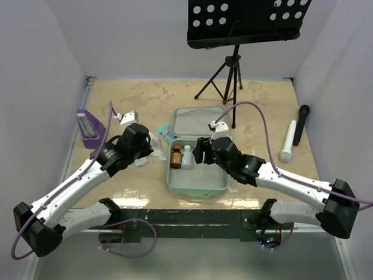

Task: Organize the medicine kit
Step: Pick up the medical item at the center of the board, then place the medical item at the medicine box.

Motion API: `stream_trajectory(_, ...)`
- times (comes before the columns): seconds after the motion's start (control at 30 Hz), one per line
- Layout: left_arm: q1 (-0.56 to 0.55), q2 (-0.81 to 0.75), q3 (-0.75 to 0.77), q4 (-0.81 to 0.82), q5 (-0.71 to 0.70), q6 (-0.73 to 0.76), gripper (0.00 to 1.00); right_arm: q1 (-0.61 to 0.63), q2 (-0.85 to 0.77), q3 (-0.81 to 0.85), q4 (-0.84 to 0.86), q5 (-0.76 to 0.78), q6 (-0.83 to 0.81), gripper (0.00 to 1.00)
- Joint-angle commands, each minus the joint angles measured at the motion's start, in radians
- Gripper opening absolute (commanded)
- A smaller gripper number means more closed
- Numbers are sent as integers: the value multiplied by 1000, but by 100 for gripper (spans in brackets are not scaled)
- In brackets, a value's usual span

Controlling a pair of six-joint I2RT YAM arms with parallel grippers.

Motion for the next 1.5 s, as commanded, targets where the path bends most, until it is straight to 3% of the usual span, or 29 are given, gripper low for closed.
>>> stream_trajectory(0.0,-10,68,69,107,104,53,13,-1,-57,57,-9,37,7,67)
stream_trajectory(0.37,-222,416,316,202,82,42,16,-1,-144,49,-71,130,66,69)
stream_trajectory(0.87,-266,682,350,320,164,-67,17,-1,-315,-2,-115,169,140,69)
stream_trajectory(1.17,-278,849,465,321,222,-59,21,-1,-341,-9,-138,173,143,69)
stream_trajectory(1.47,-278,914,529,295,245,-53,47,-1,-361,-17,-137,167,142,69)
